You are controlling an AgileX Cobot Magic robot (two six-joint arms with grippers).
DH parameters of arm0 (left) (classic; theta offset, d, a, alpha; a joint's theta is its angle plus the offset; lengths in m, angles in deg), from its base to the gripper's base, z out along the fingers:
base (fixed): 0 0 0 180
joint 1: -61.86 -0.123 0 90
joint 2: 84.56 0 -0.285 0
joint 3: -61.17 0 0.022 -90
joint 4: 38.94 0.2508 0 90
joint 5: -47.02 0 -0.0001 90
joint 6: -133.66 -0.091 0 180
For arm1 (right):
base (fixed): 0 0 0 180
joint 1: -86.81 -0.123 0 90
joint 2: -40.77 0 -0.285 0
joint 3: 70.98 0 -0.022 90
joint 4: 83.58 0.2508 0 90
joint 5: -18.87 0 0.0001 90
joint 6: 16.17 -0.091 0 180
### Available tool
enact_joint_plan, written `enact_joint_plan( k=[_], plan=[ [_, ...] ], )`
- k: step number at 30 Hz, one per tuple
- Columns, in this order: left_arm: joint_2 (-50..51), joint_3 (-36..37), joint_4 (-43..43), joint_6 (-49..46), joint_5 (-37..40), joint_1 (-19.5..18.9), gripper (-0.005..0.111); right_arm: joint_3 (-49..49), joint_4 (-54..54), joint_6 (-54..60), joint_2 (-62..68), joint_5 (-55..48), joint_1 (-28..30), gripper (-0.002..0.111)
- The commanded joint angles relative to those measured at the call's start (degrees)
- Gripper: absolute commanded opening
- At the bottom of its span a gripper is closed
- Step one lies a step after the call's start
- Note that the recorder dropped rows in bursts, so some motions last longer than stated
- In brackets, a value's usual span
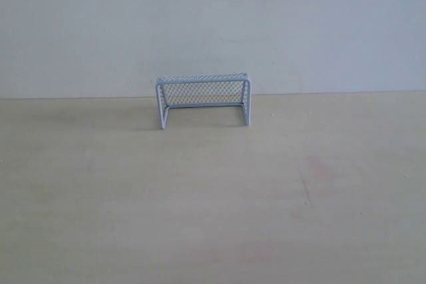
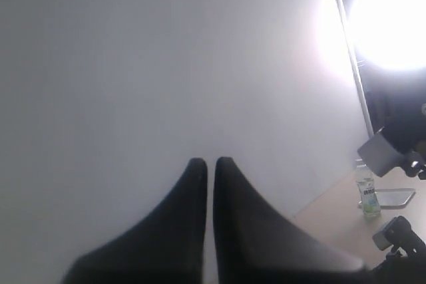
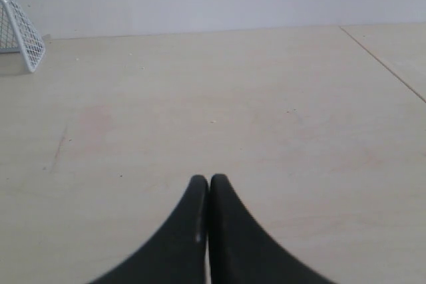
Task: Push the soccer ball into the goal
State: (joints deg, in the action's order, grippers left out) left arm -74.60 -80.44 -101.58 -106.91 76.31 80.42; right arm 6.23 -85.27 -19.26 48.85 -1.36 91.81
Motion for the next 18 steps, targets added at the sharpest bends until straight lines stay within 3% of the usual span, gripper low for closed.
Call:
enact_joint_plan(
  k=[1,18],
  plan=[
    [-1.07,0.30,-0.53,0.64,0.11,-0.07,0.004,0.01,-0.39,0.24,-0.30,0.49,0.10,0.000],
    [-1.43,-2.11,0.65,-0.59,-2.63,-0.26,0.004,0.01,-0.39,0.24,-0.30,0.73,0.10,0.000]
  ],
)
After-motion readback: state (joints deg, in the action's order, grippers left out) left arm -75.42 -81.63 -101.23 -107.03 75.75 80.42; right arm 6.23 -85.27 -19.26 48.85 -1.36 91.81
